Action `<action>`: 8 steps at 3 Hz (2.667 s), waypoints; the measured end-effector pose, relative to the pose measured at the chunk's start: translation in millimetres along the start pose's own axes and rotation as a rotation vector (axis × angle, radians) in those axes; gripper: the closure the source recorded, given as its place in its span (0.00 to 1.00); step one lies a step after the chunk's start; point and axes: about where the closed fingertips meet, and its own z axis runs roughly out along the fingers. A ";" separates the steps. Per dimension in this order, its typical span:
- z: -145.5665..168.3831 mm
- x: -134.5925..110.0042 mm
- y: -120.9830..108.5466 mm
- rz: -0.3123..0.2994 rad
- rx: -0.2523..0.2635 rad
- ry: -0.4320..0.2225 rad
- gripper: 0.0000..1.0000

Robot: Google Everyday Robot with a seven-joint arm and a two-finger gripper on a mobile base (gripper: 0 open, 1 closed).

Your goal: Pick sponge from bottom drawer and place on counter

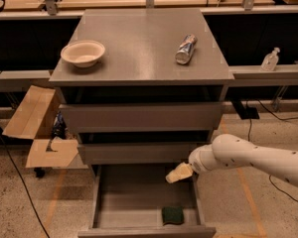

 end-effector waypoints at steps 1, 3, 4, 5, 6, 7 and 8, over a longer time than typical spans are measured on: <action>9.0 4.9 -2.6 0.007 0.023 0.027 0.00; 76.1 33.0 -7.7 -0.001 -0.005 0.032 0.00; 114.8 72.1 -15.9 0.086 -0.082 -0.018 0.00; 132.4 92.6 -22.1 0.149 -0.127 -0.058 0.00; 136.8 96.4 -23.5 0.157 -0.131 -0.060 0.00; 149.9 102.3 -20.1 0.157 -0.143 -0.029 0.00; 186.8 133.4 -16.2 0.195 -0.157 -0.025 0.00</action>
Offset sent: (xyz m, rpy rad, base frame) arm 0.0187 0.0154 -0.0854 -0.0917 0.0143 0.0107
